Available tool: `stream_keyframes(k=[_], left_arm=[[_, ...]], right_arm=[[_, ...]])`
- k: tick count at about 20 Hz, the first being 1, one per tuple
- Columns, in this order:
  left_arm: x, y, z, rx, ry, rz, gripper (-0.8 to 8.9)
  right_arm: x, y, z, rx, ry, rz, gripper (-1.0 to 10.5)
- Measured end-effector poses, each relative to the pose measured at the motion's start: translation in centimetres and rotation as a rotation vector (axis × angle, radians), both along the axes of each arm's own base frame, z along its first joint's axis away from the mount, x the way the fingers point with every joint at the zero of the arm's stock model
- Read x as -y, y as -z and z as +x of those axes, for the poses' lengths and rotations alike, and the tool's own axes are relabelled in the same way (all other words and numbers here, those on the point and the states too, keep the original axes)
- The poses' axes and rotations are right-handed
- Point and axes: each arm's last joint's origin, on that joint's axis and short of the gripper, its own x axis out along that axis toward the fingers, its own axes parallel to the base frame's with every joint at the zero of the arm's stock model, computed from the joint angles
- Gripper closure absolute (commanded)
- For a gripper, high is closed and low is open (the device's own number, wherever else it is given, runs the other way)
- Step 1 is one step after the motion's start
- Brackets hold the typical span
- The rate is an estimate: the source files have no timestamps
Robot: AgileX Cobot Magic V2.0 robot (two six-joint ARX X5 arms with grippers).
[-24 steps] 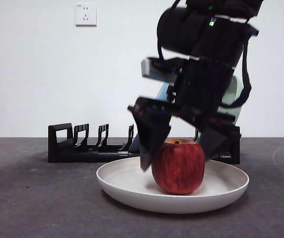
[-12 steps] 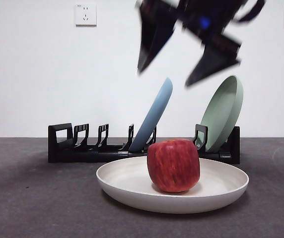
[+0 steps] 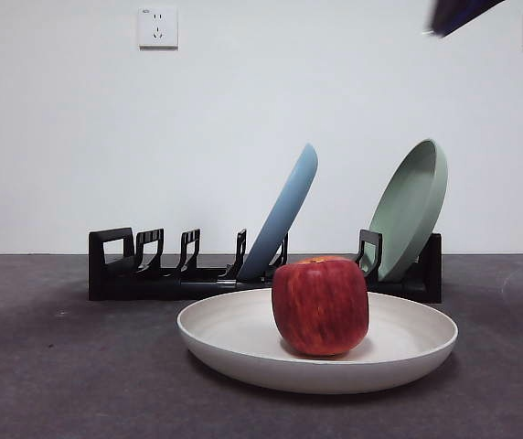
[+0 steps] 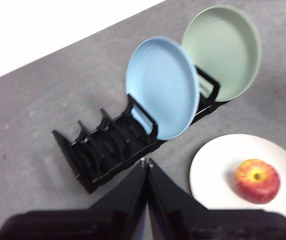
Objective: Take the yellow plate from the plate rack,put the plate on the table,take the apple from the table,put the apple in the plate
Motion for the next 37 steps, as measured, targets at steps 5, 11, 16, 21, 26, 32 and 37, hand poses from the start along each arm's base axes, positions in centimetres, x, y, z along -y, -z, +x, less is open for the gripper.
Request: stream_keyframes(k=[5, 11, 16, 21, 26, 32, 37], left_arm=[[-2.2, 5.8, -1.2, 0.025, -0.088, -0.024, 8.22], [-4.2, 12.1, -3.6, 0.057, -0.202, -0.146, 8.22], [-4.3, 12.1, -3.6, 0.054, -0.214, -0.172, 8.16], [-4.2, 12.4, -3.3, 0.031, -0.217, -0.163, 8.16], [-4.4, 12.0, -4.0, 0.064, -0.210, -0.167, 8.16], [-7.9, 10.9, -7.4, 0.384, -0.377, -0.182, 8.16], [-9.6, 17.8, -7.6, 0.377, -0.506, -0.161, 8.16]], right_arm=[[3.4, 1.1, -2.7, 0.063, 0.083, 0.036, 9.6], [4.8, 5.9, -5.0, 0.097, 0.107, 0.082, 9.6], [4.8, 6.2, -4.9, 0.072, 0.134, 0.114, 9.5], [4.8, 6.2, -4.9, 0.070, 0.138, 0.121, 9.5], [4.8, 6.2, -4.9, 0.070, 0.138, 0.121, 9.5], [4.8, 6.2, -4.9, 0.070, 0.138, 0.121, 9.5], [4.8, 6.2, -4.9, 0.070, 0.138, 0.121, 9.5]])
